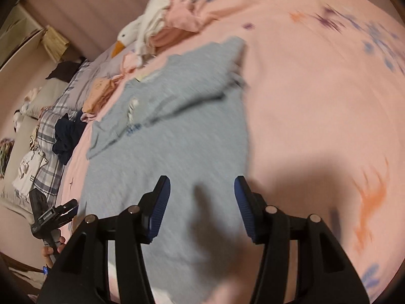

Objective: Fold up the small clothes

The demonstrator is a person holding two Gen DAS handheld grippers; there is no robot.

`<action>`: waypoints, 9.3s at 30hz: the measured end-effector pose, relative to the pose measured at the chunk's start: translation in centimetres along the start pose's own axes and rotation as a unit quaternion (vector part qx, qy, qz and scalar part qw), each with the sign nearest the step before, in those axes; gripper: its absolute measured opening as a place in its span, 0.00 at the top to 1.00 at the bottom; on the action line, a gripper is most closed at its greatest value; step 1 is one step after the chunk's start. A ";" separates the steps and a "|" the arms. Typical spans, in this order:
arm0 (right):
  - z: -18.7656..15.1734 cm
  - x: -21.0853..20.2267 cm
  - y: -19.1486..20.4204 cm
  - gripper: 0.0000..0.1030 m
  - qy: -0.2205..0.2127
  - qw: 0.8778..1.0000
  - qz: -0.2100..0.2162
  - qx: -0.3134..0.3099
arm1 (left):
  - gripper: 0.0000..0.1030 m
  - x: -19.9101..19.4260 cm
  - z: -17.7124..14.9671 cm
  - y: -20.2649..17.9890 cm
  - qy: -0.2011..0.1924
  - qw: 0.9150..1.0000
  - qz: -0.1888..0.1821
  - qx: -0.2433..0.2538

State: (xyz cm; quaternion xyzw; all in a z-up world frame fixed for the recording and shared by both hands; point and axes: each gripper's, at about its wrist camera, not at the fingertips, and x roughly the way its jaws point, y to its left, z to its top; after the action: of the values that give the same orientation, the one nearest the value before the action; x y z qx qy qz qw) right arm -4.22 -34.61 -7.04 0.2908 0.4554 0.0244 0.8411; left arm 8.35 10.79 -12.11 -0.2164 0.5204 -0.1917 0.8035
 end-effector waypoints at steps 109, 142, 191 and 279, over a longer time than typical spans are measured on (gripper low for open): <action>17.2 13.5 -2.4 0.46 0.070 0.922 0.220 0.311 | 0.66 10.6 21.0 -0.7 0.059 0.972 -0.114 -0.195; 20.4 14.7 5.5 0.87 -0.017 0.993 -0.011 -0.115 | 0.24 13.1 18.8 -7.4 0.074 0.994 0.064 0.039; 0.7 7.7 13.6 0.51 0.017 0.975 0.042 -0.216 | 0.09 1.5 5.3 3.4 -0.034 0.995 -0.044 -0.086; 5.7 3.6 -2.6 0.54 -0.050 0.970 0.207 0.117 | 0.39 12.2 4.2 -26.9 0.066 0.970 -0.011 0.234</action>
State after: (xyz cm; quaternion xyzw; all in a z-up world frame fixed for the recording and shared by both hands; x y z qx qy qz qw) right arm 1.75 -38.33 -8.65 0.4761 0.3421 0.1294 0.7997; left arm 14.70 -17.48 -5.09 -0.0146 0.5105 -0.3313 0.7933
